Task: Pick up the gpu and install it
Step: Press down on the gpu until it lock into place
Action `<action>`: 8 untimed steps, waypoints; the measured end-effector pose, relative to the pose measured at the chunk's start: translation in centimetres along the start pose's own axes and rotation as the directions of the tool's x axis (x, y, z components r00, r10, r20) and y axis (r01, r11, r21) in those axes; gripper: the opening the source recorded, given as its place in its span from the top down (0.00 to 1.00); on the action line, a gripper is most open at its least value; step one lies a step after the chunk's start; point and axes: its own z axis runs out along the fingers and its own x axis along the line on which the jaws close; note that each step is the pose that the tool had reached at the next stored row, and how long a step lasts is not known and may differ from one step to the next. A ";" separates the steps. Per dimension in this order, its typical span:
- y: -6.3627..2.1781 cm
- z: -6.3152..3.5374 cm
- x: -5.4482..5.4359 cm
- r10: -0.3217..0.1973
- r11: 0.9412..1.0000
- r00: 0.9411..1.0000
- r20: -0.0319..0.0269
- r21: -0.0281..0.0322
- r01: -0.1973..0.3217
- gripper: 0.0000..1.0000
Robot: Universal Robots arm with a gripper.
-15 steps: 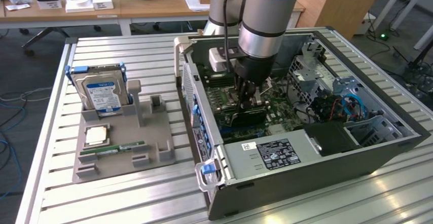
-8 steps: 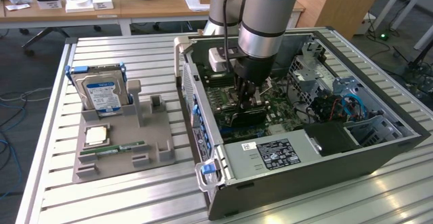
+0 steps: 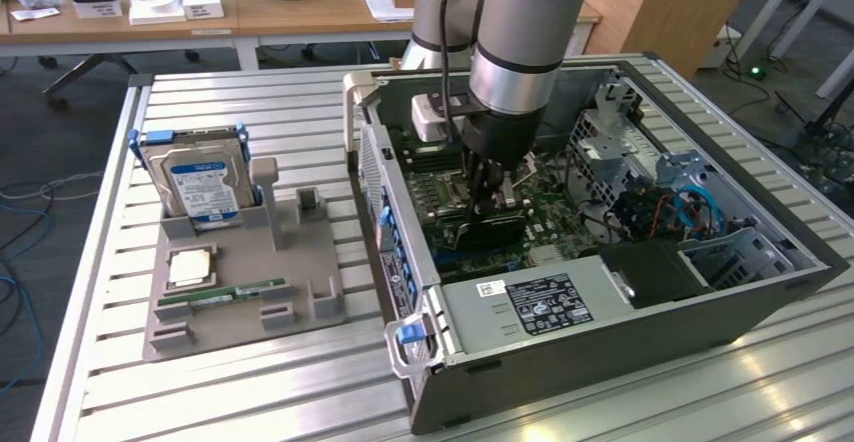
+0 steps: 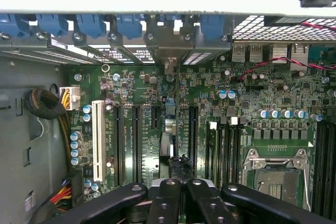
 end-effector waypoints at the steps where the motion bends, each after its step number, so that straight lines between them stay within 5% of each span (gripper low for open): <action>1: 0.00 0.00 0.0 0.000 1.000 1.000 0.000 0.000 0.000 0.89; 8: 0.00 0.02 0.0 0.000 1.000 1.000 0.000 0.000 0.000 0.89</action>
